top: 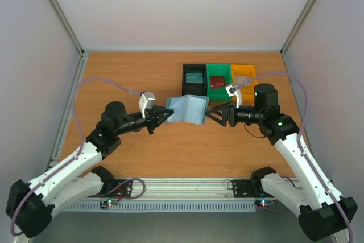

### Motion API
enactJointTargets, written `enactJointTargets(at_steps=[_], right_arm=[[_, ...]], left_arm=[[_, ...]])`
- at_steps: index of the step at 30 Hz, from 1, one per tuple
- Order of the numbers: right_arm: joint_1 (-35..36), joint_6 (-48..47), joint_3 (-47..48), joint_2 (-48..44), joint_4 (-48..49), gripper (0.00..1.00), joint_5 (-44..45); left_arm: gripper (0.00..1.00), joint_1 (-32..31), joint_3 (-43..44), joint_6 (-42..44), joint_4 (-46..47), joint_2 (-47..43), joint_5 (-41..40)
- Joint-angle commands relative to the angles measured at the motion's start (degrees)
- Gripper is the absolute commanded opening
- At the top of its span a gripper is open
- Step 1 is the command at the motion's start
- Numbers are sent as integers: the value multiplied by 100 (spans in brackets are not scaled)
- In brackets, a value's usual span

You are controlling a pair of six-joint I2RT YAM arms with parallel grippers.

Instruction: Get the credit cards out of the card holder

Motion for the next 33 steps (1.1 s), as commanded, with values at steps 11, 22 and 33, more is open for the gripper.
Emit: enactJointTargets(at_steps=[11, 22, 33], right_arm=[[193, -288, 403, -135, 75, 63, -490], [428, -632, 671, 295, 75, 59, -408], [439, -1641, 1053, 80, -1005, 59, -578]], left_arm=[[0, 16, -173, -290, 1332, -867, 38], [0, 7, -262, -362, 1500, -1107, 52], [0, -28, -509, -553, 1813, -1184, -200]])
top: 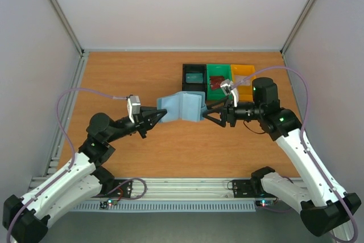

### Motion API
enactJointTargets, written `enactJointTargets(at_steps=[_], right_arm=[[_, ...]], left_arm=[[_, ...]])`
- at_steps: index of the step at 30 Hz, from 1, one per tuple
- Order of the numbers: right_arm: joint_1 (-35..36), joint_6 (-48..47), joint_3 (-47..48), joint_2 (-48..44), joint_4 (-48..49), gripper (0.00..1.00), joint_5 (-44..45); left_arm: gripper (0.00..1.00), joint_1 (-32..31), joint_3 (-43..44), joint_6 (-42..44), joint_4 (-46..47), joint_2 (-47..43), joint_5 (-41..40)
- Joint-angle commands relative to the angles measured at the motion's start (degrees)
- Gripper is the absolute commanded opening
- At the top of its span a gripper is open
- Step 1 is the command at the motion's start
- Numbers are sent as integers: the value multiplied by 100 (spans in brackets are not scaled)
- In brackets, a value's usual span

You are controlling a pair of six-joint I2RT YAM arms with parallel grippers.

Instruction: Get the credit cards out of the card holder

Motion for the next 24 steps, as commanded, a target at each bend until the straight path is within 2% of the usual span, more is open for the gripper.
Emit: enactJointTargets(at_steps=[1, 7, 14, 19, 24], right_arm=[[45, -763, 350, -157, -863, 59, -162], [45, -1084, 586, -151, -1105, 61, -684], [45, -617, 667, -12, -451, 60, -176], [45, -755, 819, 83, -717, 58, -189], [37, -678, 826, 60, -622, 52, 587]], left_arm=[[0, -24, -70, -161, 596, -34, -310], [0, -31, -137, -147, 684, -98, -340], [0, -48, -120, -103, 604, -161, -351], [0, -46, -120, -85, 610, -120, -344], [0, -71, -124, -48, 810, -117, -163]])
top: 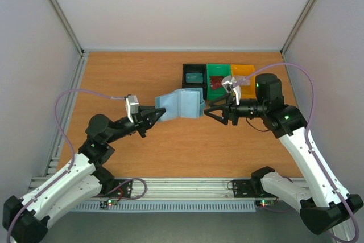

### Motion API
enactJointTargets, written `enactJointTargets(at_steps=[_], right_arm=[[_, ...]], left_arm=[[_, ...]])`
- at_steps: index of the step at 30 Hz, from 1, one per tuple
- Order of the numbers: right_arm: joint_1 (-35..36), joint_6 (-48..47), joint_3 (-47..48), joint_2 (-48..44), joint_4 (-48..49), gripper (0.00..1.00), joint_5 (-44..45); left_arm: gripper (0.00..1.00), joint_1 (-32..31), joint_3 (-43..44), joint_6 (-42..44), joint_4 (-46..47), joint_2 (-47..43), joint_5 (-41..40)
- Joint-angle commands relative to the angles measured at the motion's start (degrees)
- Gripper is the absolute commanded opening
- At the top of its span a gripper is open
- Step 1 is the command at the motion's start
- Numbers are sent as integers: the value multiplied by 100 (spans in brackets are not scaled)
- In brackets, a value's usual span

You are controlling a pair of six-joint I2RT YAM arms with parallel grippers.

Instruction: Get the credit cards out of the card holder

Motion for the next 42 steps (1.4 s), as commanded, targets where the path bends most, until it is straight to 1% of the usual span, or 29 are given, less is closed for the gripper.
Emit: enactJointTargets(at_steps=[1, 3, 5, 8, 10, 13, 14, 20, 23, 25, 27, 28, 29, 31, 32, 34, 39, 42], right_arm=[[33, 98, 196, 88, 131, 55, 587], [32, 131, 275, 300, 222, 62, 546], [32, 153, 321, 462, 352, 65, 394], [41, 168, 301, 542, 536, 73, -61], [41, 70, 243, 513, 540, 73, -284], [41, -39, 190, 477, 423, 67, -278], [41, -87, 231, 499, 295, 66, -237], [25, -912, 419, 217, -715, 71, 233], [23, -1275, 678, 224, -1208, 75, -259], [22, -1059, 808, 360, -1156, 76, -336], [34, -726, 820, 529, -725, 76, -556], [71, -556, 805, 604, -571, 79, -595], [128, -431, 792, 634, -445, 80, -508], [220, -282, 722, 603, -225, 76, -165], [225, -207, 661, 583, -100, 72, -141], [225, -153, 632, 561, 64, 62, -175], [225, -244, 560, 520, 50, 42, -287], [226, -229, 558, 556, -60, 36, -68]], left_arm=[[0, -56, -34, 113, 729, -33, 133], [0, -98, -39, 189, 801, 4, 176], [0, -133, -22, 225, 834, 24, 178], [0, -156, 2, 214, 763, -11, 178], [0, -162, 4, 161, 718, -13, 145], [0, -173, -10, 143, 742, 2, 115], [0, -175, -8, 135, 729, 12, 82], [0, -176, 23, 68, 541, -67, -52], [0, -175, 49, 112, 479, -100, -32], [0, -175, 68, 167, 497, -110, 36], [0, -176, 41, 186, 537, -111, 64], [0, -175, 35, 172, 539, -119, 56], [0, -176, 29, 144, 518, -129, 42], [0, -171, 31, 132, 492, -172, 45], [0, -175, 36, 132, 485, -179, 50], [0, -176, 49, 132, 478, -173, 77], [0, -176, 43, 123, 493, -166, 99], [0, -176, 18, 130, 507, -167, 98]])
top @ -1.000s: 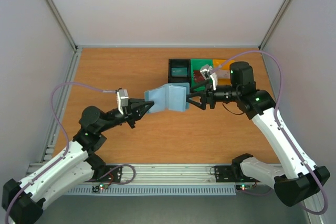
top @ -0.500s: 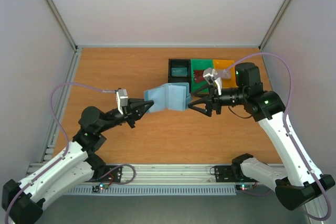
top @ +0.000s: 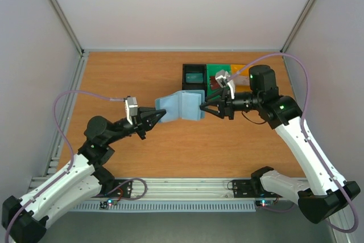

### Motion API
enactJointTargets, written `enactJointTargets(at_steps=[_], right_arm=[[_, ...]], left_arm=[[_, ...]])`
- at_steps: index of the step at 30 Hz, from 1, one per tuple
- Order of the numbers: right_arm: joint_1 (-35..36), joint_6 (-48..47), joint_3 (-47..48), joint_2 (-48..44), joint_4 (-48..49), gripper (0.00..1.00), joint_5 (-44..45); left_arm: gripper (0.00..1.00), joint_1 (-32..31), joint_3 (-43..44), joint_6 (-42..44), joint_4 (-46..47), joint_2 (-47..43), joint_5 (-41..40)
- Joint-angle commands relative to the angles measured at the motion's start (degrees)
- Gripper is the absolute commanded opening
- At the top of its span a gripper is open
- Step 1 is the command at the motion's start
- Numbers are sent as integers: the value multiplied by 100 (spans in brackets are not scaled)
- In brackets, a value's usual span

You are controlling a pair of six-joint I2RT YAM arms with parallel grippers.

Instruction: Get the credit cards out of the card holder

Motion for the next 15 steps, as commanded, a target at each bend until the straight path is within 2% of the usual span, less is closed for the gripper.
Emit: enactJointTargets(at_steps=[1, 8, 15], right_arm=[[33, 102, -58, -23, 64, 35, 208], [70, 447, -238, -19, 553, 34, 379], [422, 510, -300, 42, 794, 39, 548]], left_arm=[[0, -33, 14, 68, 330, -71, 35], [0, -110, 80, 92, 353, 10, 100], [0, -139, 131, 95, 280, 3, 52]])
